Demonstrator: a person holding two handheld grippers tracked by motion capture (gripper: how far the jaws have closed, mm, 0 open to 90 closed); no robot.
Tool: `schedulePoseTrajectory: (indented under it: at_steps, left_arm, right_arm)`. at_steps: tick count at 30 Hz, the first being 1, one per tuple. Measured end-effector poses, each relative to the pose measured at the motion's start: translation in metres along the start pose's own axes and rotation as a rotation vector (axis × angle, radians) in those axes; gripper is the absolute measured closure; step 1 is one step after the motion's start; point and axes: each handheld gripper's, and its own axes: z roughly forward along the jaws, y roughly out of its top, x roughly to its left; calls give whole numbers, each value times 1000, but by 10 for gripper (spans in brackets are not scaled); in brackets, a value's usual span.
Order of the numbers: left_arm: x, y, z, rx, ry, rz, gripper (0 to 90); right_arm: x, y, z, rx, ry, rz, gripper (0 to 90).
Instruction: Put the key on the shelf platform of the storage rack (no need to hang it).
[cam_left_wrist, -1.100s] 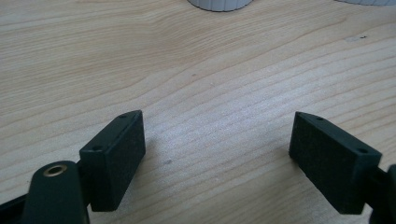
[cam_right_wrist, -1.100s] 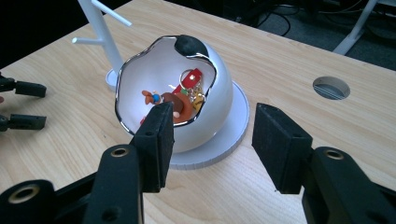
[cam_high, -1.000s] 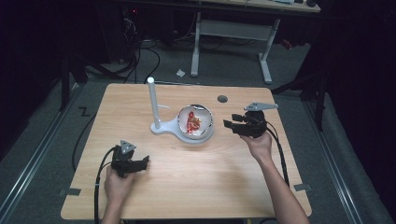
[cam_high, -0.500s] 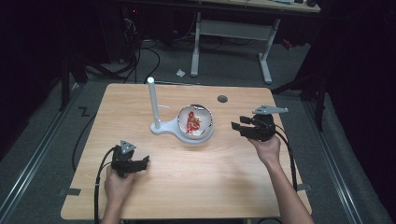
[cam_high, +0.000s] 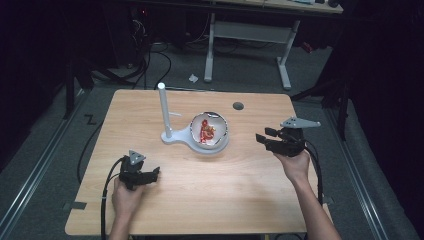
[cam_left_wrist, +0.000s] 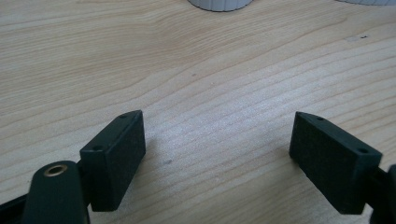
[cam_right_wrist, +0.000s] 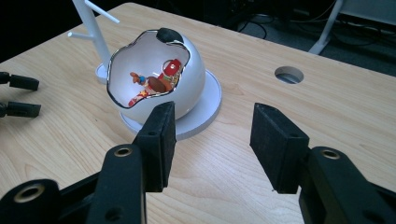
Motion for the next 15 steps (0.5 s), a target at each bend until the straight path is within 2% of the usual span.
schedulePoseTrajectory:
  at_steps: [6, 15]
  left_arm:
    - [0, 0, 0, 0, 0, 0, 187]
    - [0, 0, 0, 0, 0, 0, 187]
  right_arm:
    - [-5, -13, -8, -21, 4, 49, 511]
    - [-7, -23, -20, -44, -1, 71, 509]
